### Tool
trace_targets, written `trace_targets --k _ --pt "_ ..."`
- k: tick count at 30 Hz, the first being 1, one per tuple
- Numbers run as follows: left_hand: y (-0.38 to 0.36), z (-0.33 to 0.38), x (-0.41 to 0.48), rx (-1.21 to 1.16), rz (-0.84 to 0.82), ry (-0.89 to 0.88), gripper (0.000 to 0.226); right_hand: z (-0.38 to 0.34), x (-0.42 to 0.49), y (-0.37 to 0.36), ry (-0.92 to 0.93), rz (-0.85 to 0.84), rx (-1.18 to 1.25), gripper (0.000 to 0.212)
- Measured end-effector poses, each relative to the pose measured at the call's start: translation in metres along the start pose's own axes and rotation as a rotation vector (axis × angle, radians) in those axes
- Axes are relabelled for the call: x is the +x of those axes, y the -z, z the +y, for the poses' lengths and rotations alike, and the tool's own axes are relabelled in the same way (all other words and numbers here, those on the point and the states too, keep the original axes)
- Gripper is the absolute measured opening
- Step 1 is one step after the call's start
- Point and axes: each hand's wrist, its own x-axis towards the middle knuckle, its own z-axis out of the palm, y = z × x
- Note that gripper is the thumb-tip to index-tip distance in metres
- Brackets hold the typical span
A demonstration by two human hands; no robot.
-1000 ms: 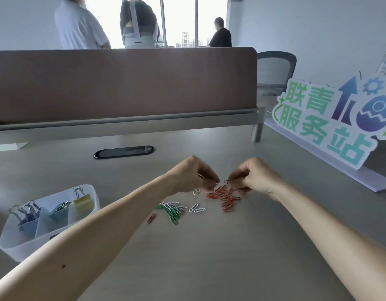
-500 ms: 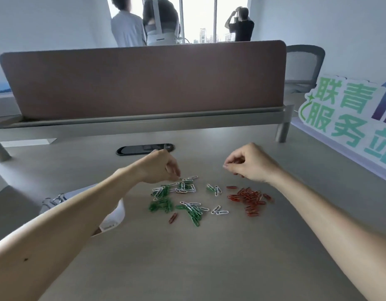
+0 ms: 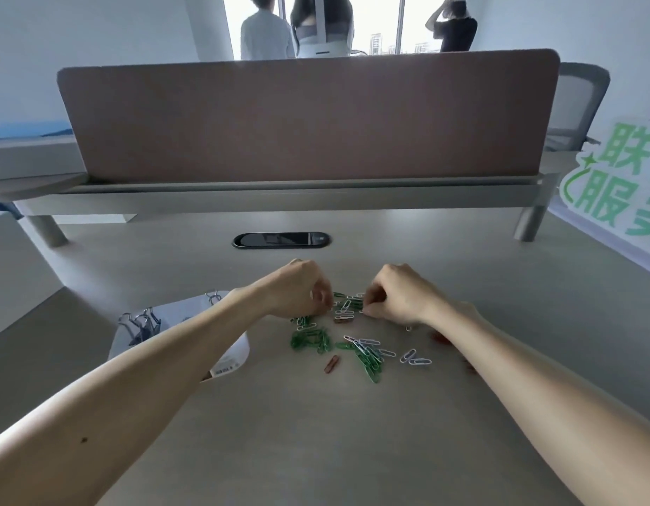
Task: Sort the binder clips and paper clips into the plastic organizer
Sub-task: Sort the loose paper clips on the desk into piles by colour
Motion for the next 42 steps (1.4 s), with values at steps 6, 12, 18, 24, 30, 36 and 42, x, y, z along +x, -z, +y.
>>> trace_targets --k 6,12,18,24,30,36,42 --pt "-0.012 0.009 0.004 -0.003 -0.004 -0.043 0.01 -0.004 -0.004 0.0 0.047 0.006 0.049 0.009" --pt "-0.007 0.004 0.006 0.01 0.005 -0.03 0.008 -0.011 -0.007 0.001 0.069 0.039 0.126 0.009" --pt "-0.009 0.0 0.006 -0.01 0.032 0.002 0.009 -0.015 -0.006 0.001 0.069 -0.025 0.124 0.021" --pt "-0.006 0.0 0.008 0.021 0.052 0.073 0.011 -0.017 -0.004 -0.002 0.092 0.002 0.13 0.01" --pt "0.005 0.002 -0.006 0.039 0.098 0.049 0.006 -0.029 0.002 -0.017 0.077 -0.031 0.053 0.006" --pt "-0.004 0.023 -0.042 0.068 -0.132 -0.012 0.016 -0.027 0.001 -0.01 0.047 -0.03 0.008 0.005" --pt "-0.014 0.036 -0.055 0.06 -0.129 0.004 0.009 -0.012 -0.023 0.01 0.036 0.037 0.112 0.015"
